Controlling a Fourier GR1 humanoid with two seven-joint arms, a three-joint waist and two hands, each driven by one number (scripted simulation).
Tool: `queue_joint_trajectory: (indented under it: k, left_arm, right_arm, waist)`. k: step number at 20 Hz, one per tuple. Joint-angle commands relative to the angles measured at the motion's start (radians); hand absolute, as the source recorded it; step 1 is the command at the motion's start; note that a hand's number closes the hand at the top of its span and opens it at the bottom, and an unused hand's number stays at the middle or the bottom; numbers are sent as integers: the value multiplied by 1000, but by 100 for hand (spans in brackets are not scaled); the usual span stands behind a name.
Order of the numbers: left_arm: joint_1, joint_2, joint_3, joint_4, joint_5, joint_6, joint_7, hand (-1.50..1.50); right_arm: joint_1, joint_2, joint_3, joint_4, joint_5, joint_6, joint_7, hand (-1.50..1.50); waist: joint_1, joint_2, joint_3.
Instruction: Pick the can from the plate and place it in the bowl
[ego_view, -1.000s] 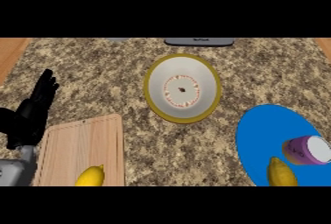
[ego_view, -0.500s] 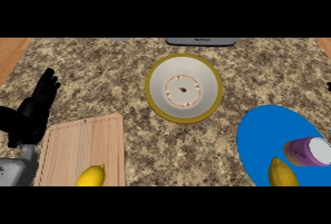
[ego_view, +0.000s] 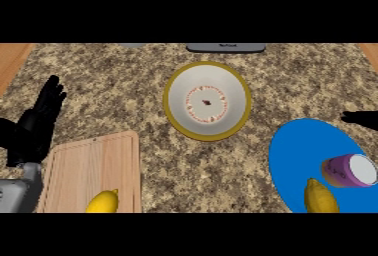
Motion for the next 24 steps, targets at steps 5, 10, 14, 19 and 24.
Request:
queue_joint_trajectory:
  k: [5, 10, 14, 19, 24]
  left_arm:
    - [8, -38, -1, -20, -44, 7, 34, 0]
    - [48, -40, 48, -69, -42, -37, 52, 0]
    - [40, -46, 77, 9, -53, -71, -19, 0]
    - [45, -92, 73, 13, -100, -74, -27, 0]
    - [18, -94, 90, -58, -113, -74, 58, 0]
  right_arm:
    - [-15, 155, 46, 26, 235, -197, -46, -150]
    - [107, 173, -5, -2, 300, -200, -117, -150]
    - [154, 164, -14, 50, 343, -195, -183, -150]
    - [138, 245, -25, 25, 406, -146, -142, -150]
    - [136, 333, -23, -4, 455, -149, -99, -150]
  waist:
    - [-5, -1, 1]
    - [-13, -3, 0]
    - [-15, -2, 0]
    - [-13, -2, 0]
    - [-12, -3, 0]
